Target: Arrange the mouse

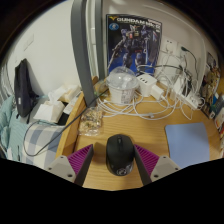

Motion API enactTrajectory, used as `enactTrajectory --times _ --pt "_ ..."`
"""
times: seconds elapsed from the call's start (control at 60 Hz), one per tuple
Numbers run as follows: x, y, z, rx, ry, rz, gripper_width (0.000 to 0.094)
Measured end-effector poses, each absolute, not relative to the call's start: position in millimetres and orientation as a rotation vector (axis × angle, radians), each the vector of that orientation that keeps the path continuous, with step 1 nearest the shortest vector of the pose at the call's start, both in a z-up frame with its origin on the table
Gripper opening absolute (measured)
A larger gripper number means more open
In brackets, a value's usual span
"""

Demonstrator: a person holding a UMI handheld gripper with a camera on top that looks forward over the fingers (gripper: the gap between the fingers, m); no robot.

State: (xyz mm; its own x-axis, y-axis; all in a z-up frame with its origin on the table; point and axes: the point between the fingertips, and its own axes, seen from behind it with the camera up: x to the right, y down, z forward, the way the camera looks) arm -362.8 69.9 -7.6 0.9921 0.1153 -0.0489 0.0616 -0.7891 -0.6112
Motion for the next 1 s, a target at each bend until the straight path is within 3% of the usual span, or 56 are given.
enactTrajectory --times 0.15,0.217,0.233,0.267,0.283,0.433,0.567,0.75,0.85,1.0 --pt "-359.0 69.8 -7.7 -2.472 -0.111 0.112 0.0761" --pt "-354.3 70.7 -8.2 -2.471 -0.107 0.093 0.0663" --pt "-354.2 70.7 -8.3 -2.472 -0.106 0.095 0.0678" --pt "-352.7 71.6 -8.4 -2.47 -0.102 0.091 0.0511" --pt "-352.9 72.2 -8.3 -2.467 -0.106 0.095 0.0492" --pt "-352.2 72.3 -7.2 -2.453 -0.117 0.101 0.0452" --pt "-349.9 73.5 -7.0 -2.439 -0.078 0.074 0.0312" --pt "-352.5 78.0 -3.7 -2.447 -0.069 0.1 0.029" --pt "-344.5 82.6 30.2 -2.399 -0.085 0.102 0.0289" --pt "-300.6 98.3 118.2 -2.272 -0.087 0.038 0.0293"
